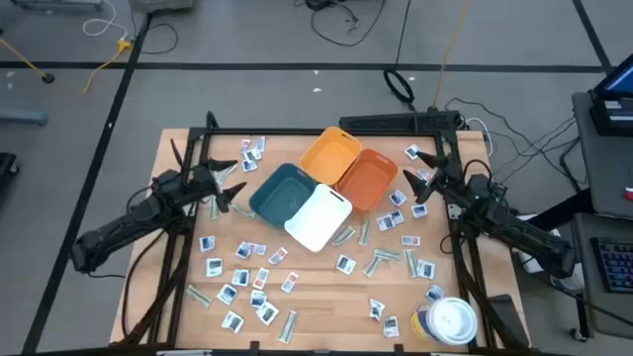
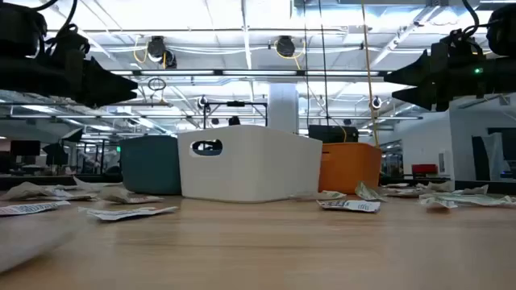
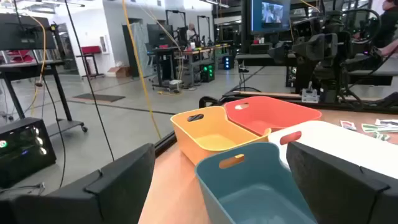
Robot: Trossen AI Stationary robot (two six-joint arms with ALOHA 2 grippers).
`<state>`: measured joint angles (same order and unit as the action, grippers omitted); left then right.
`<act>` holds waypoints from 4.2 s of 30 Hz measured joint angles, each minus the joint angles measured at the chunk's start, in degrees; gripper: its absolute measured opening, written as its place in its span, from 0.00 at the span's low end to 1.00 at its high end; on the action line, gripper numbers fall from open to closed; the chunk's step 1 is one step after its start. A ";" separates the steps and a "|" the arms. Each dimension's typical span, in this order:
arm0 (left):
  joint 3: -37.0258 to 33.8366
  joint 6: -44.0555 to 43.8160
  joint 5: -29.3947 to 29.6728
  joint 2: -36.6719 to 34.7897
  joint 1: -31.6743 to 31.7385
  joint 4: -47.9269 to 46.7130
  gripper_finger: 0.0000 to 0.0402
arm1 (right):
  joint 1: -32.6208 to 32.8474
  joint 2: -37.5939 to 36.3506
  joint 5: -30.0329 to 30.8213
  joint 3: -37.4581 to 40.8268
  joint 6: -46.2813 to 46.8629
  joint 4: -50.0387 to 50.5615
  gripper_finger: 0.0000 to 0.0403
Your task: Pick & Place First Aid Supplies
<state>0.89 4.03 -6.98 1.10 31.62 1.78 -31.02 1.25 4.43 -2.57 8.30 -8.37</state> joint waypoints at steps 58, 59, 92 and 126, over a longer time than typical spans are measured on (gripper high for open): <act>0.00 0.00 0.00 0.02 0.02 -0.02 0.91 | 0.01 0.01 0.02 0.00 -0.06 -5.40 0.97; 0.00 0.00 0.00 0.02 0.02 -0.02 0.91 | 0.01 0.01 0.02 0.00 0.06 -5.57 0.97; 0.00 0.00 -0.04 0.00 0.02 -0.02 0.91 | -0.01 33.69 10.70 -42.15 5.35 30.97 0.97; -0.01 0.00 -0.02 0.01 0.00 0.00 0.91 | 0.12 64.01 -17.57 -58.29 19.39 82.71 0.97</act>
<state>0.88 4.03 -7.01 1.12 31.62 1.78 -30.89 65.26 -13.14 -60.86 27.69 74.34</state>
